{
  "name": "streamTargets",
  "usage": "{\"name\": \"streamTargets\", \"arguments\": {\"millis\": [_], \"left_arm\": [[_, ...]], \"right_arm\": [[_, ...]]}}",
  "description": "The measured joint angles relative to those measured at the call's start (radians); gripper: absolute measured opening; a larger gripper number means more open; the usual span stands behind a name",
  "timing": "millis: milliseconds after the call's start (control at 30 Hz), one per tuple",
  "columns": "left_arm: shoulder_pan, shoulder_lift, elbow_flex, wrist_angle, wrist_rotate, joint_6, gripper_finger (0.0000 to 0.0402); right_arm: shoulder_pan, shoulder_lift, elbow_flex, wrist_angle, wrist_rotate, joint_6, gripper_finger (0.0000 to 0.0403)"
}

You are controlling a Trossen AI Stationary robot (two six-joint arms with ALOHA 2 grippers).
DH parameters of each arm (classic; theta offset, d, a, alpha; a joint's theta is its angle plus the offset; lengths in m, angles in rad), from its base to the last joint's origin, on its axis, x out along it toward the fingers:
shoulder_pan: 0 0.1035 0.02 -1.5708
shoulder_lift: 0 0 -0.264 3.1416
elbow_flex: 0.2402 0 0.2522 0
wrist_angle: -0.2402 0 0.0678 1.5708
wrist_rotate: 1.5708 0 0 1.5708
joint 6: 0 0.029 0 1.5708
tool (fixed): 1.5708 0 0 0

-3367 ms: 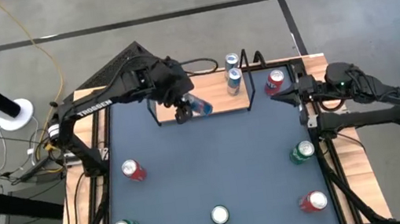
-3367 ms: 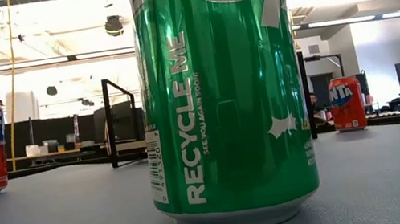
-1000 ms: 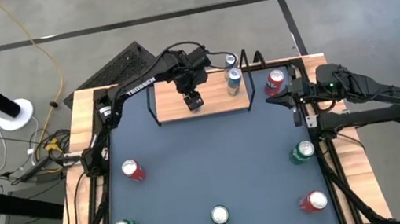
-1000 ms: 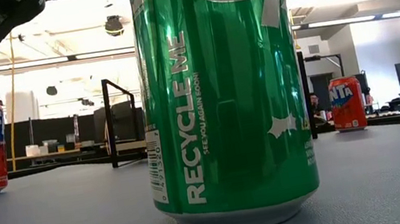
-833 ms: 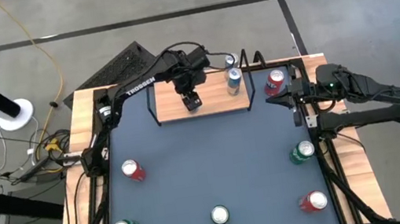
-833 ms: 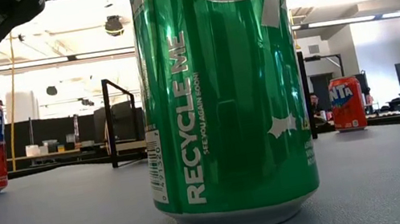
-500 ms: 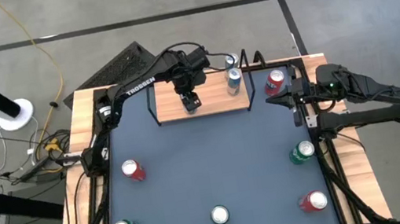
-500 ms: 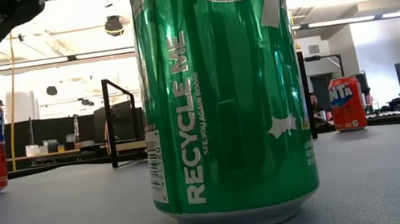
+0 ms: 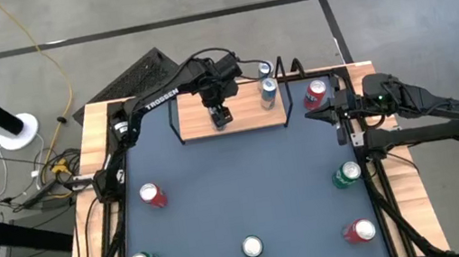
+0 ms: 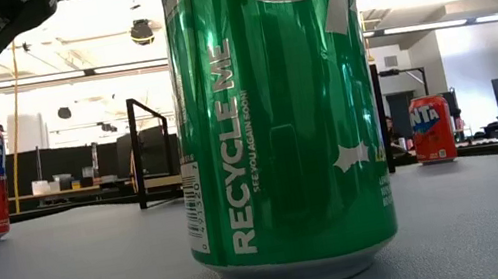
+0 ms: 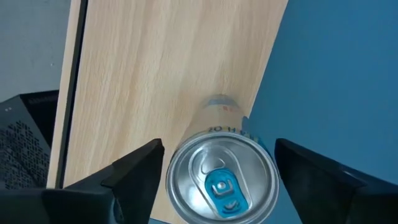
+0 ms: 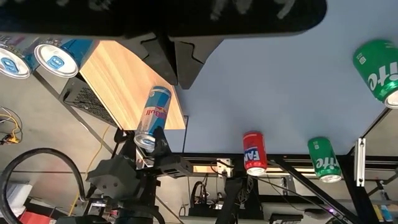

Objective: Place canned beverage on shelf
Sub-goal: Put the blue soda can on the shelf aligned with the other blue soda can

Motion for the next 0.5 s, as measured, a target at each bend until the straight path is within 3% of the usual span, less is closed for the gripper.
{"name": "streamTargets", "arguments": {"millis": [367,500], "left_arm": [[0.003,-0.008,0.062,0.074,-0.014,0.013,0.0307],[0.003,-0.031,0.062,0.112,-0.063,0.021,0.0307]], "right_arm": [[0.000,0.000,0.000,0.000,0.000,0.000,0.0000],[0.000,0.000,0.000,0.000,0.000,0.000,0.0000]]}}
